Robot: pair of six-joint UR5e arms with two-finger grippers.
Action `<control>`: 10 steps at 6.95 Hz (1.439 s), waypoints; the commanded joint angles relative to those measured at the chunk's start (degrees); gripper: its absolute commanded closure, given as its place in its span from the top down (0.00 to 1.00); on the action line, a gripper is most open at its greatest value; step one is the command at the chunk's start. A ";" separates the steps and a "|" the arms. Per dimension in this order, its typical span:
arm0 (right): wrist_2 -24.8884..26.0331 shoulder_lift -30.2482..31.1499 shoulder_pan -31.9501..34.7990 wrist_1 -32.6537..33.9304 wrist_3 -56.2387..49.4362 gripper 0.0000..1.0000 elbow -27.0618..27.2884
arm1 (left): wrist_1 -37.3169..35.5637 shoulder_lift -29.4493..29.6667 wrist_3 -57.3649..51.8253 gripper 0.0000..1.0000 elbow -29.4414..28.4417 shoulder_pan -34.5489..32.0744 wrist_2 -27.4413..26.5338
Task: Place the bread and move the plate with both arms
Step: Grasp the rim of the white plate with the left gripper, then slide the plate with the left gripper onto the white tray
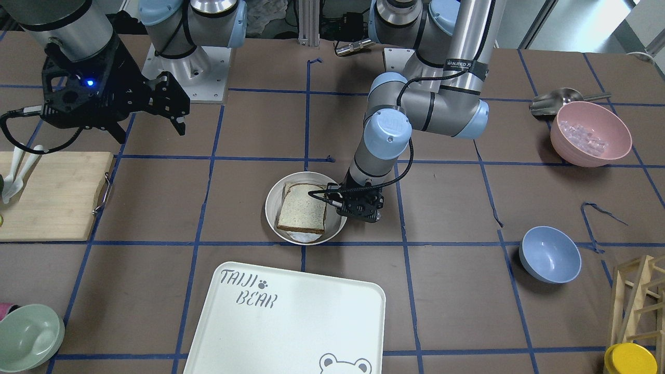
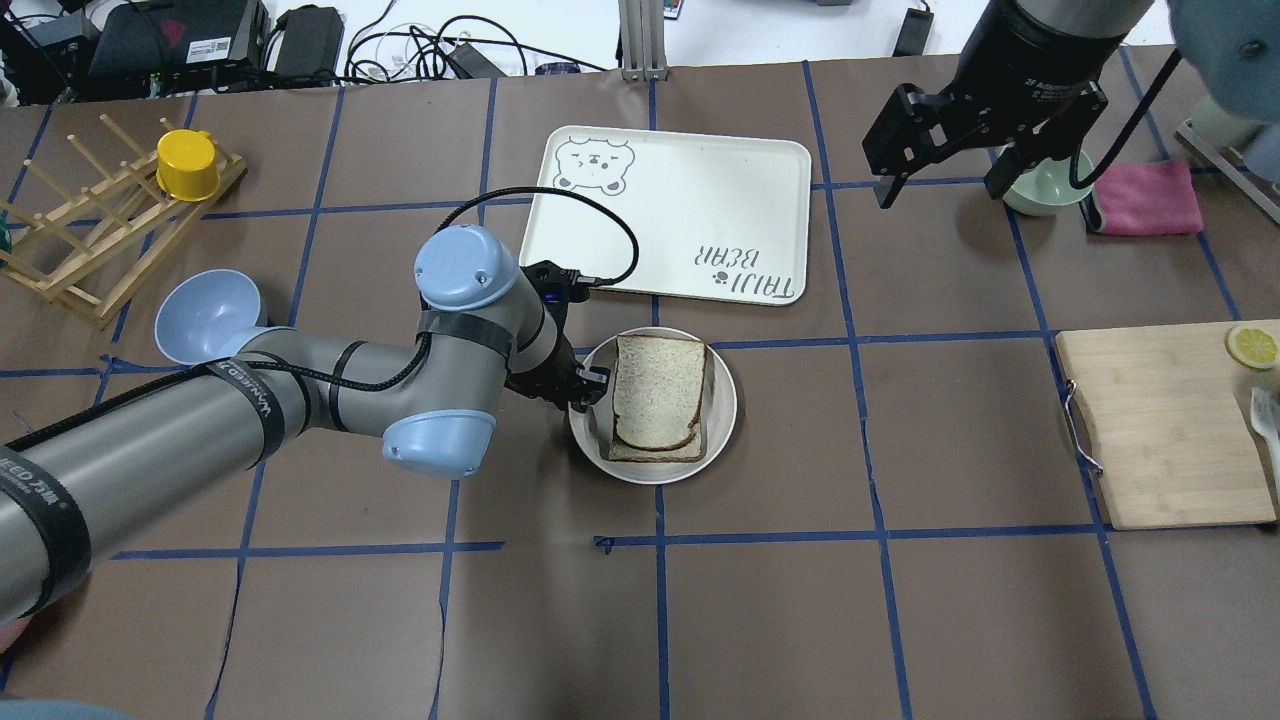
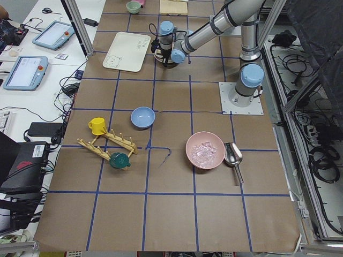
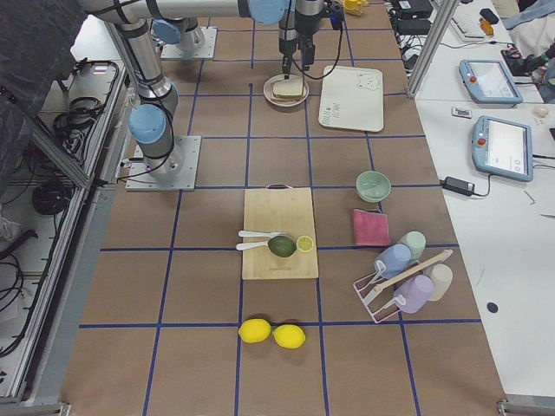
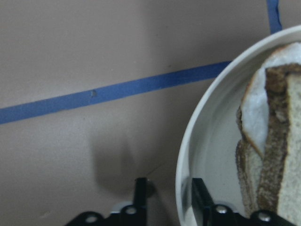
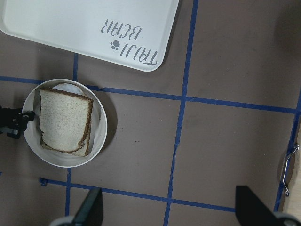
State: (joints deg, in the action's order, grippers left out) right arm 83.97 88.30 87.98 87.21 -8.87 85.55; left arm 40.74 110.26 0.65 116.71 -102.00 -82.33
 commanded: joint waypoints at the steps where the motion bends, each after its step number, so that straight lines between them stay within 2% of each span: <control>1: 0.05 0.04 0.00 -0.02 0.00 1.00 -0.03 | 0.83 0.13 0.23 0.00 -2.17 -0.12 0.42; 2: -0.04 0.04 0.00 -0.02 0.00 1.00 -0.03 | 1.97 -1.35 0.14 0.00 -3.32 0.05 0.77; 4: 0.05 0.04 0.00 -0.02 0.00 1.00 0.06 | 12.31 -2.24 -0.30 0.00 -9.54 1.45 3.13; 7: 0.05 0.04 0.00 -0.02 0.00 1.00 -0.03 | 15.25 -1.72 0.32 0.00 -14.48 5.05 9.88; 8: 0.05 0.04 0.00 0.07 0.08 1.00 0.06 | 14.99 0.81 0.41 0.00 -18.32 6.54 10.95; 10: 0.31 0.04 0.00 0.07 0.00 1.00 -0.03 | 15.25 9.57 1.36 0.00 -30.69 6.73 10.88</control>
State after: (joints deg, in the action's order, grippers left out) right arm 84.08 88.33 87.98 87.22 -8.82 85.54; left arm 55.79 114.72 1.28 92.88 -95.54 -71.64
